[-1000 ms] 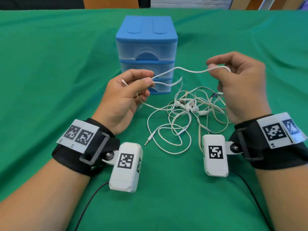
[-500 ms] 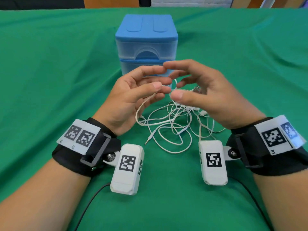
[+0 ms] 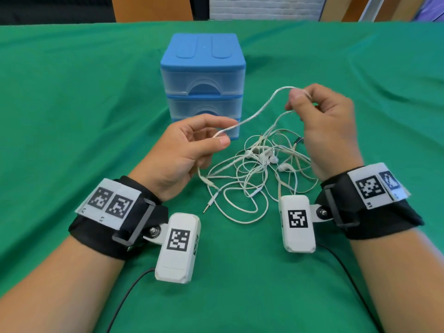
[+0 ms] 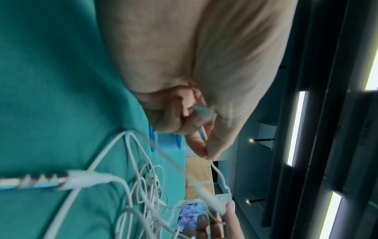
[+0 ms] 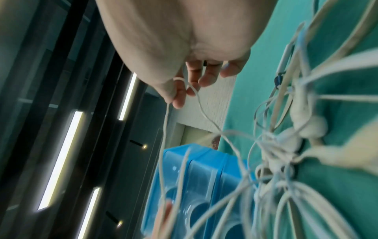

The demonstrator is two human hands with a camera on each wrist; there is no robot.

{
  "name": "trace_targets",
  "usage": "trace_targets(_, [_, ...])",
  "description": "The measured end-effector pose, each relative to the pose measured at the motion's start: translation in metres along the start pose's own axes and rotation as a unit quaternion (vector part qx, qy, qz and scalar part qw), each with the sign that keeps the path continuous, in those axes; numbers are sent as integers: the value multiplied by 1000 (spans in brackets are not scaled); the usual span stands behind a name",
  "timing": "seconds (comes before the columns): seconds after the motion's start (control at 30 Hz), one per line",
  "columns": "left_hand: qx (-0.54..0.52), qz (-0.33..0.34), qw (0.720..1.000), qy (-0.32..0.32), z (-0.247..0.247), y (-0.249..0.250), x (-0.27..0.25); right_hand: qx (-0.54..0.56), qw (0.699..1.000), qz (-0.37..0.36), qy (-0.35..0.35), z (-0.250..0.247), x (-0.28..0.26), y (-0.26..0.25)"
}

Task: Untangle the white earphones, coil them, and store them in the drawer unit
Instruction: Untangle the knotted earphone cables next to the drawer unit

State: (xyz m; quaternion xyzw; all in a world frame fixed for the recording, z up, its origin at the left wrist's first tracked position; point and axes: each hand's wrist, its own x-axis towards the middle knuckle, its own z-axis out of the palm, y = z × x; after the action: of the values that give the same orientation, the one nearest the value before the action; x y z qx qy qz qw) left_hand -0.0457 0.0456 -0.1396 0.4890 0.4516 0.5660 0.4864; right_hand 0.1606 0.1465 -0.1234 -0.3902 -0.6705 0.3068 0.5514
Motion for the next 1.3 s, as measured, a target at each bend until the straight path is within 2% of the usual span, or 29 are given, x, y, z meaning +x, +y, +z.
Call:
trace_targets(0.17, [40,-32,997,63,-7,-1,3,80,987,66,123,-12,12,19])
trace_targets(0.27, [22,-17,996,89,-13,0,4,127,974,48,180,-20,19,19])
trace_targets(0.33, [-1,-4,995,100,-15,1,5,148,971,35,184,-22,19,16])
trace_targets(0.47, [-35,-1,993,114,-16,3,7,137,986,33,93,-15,11,7])
trace_targets(0.67, [-20,24,994,103,-14,3,5,154,978,46,-132,-4,-4,-11])
trace_targets(0.83, [69,55,996,16,-10,3,1,139,955,50,-258,5,-14,-15])
trace_targets(0.93, [95,81,991,-39,-2,6,-2,126,945,19,-302,8,-18,-20])
trace_targets(1.07, [69,85,994,-24,2,8,-3,108,933,-1,-344,13,-24,-26])
trace_targets(1.17, [66,70,995,-36,6,9,-4,99,941,-9,-323,17,-23,-30])
trace_targets(1.3, [68,66,993,-74,15,9,-6,40,955,-59,-286,24,-21,-45])
